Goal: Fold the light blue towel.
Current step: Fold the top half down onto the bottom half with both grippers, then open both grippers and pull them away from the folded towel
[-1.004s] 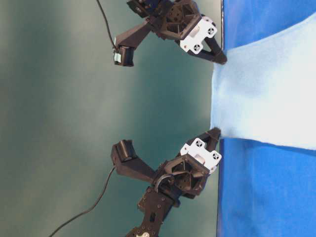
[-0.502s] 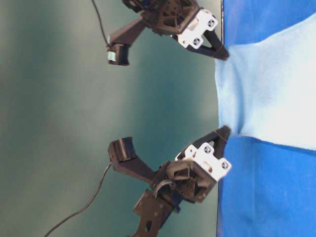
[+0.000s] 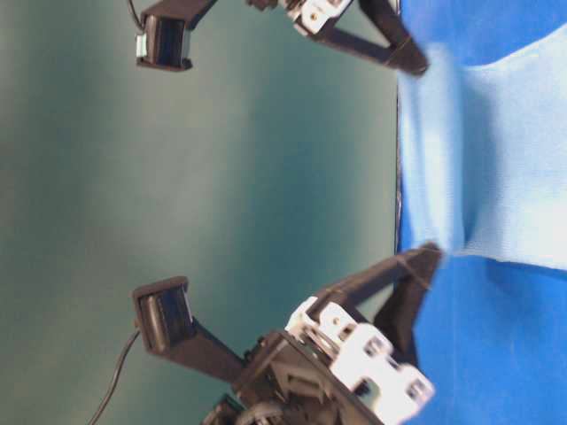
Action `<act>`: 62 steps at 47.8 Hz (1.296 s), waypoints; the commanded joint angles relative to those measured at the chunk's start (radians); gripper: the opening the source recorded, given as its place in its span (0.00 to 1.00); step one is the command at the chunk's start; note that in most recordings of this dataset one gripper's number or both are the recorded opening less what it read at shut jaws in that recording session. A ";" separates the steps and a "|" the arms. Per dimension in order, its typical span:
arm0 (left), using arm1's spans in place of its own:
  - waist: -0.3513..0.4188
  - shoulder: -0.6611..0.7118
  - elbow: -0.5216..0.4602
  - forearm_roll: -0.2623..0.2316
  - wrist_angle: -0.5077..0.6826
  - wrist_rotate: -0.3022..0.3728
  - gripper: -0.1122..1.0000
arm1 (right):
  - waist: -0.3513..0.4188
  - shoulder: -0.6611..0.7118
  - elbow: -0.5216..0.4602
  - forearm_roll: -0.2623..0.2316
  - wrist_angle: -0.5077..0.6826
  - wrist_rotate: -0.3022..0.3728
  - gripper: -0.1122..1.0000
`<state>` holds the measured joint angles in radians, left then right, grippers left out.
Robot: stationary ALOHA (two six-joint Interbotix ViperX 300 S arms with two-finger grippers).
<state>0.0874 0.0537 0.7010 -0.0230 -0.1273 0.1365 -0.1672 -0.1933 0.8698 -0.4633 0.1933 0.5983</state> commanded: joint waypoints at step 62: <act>-0.107 0.117 -0.003 0.000 -0.121 -0.038 0.56 | 0.121 0.130 -0.015 0.002 -0.109 0.077 0.65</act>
<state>-0.0169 0.1979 0.7118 -0.0230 -0.2454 0.0920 -0.0552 -0.0460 0.8790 -0.4617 0.0844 0.6734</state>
